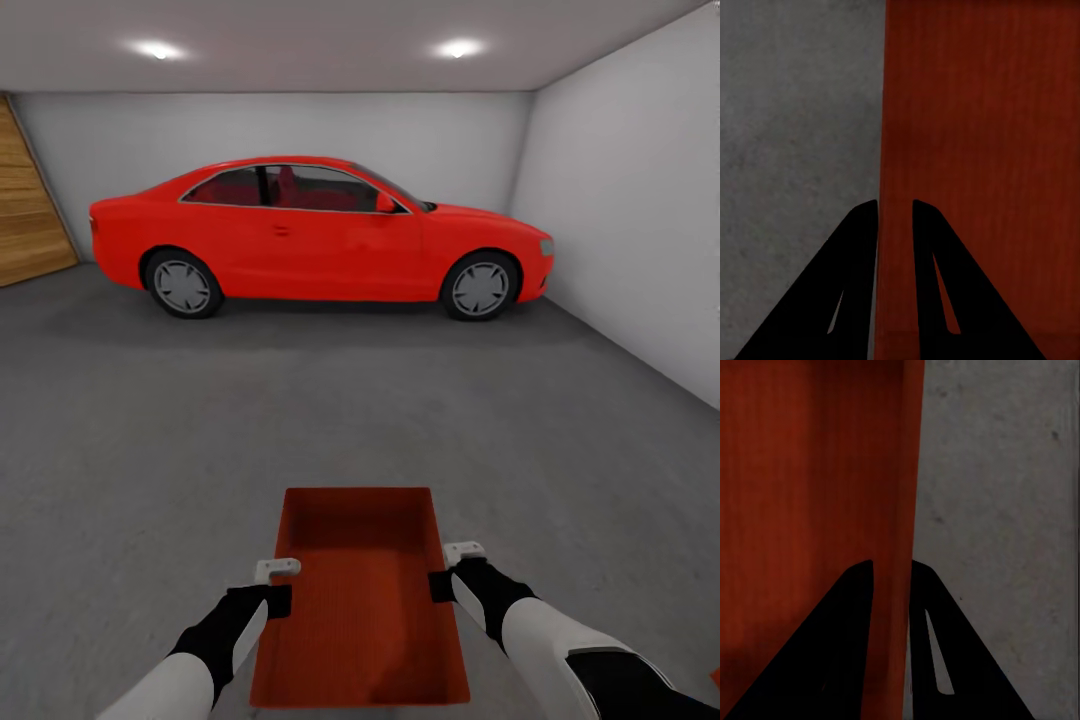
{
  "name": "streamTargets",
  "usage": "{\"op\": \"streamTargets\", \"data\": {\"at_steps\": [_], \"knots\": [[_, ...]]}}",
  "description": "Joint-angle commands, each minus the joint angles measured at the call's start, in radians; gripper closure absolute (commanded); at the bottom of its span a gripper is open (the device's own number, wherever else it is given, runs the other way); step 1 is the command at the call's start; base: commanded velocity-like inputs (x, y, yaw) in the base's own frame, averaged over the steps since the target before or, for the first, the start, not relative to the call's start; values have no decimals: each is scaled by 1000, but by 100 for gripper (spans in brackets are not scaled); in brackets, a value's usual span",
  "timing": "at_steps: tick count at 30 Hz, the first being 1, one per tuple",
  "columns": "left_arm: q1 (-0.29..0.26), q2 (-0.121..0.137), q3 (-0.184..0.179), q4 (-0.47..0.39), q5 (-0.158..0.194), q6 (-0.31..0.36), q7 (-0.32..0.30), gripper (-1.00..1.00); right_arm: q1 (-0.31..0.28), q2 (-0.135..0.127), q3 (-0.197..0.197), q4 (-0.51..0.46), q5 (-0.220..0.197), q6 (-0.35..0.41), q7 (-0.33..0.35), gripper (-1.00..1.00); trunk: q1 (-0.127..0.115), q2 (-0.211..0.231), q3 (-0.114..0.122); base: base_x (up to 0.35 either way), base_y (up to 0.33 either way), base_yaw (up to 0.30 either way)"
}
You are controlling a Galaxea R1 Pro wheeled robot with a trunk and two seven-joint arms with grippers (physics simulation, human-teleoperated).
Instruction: Move the two storage containers from the living room to the garage. In the garage, place one container on the floor and stack the other container on top of it (either order is fine).
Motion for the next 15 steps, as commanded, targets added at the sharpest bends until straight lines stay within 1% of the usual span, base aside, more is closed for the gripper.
{"op": "streamTargets", "data": {"at_steps": [1,5,7,11,15], "knots": [[1,12,-18,2,29,14,-5,100,-1,0,59,-6,-20,5,4,100,0,0,-1,334,0,-118],[0,12,-18,2,29,14,-6,100,-1,0,59,-5,-20,5,4,100,0,0,-1,328,0,-174],[1,12,-18,2,29,14,-5,100,-1,0,59,-6,-20,5,4,100,0,0,-1,208,0,-229],[1,12,-17,2,29,14,-5,100,-1,0,59,-5,-20,5,4,100,0,0,-1,87,0,-247],[0,12,-17,2,29,14,-6,100,-1,0,59,-5,-20,5,4,100,0,0,-1,29,0,-255]]}}
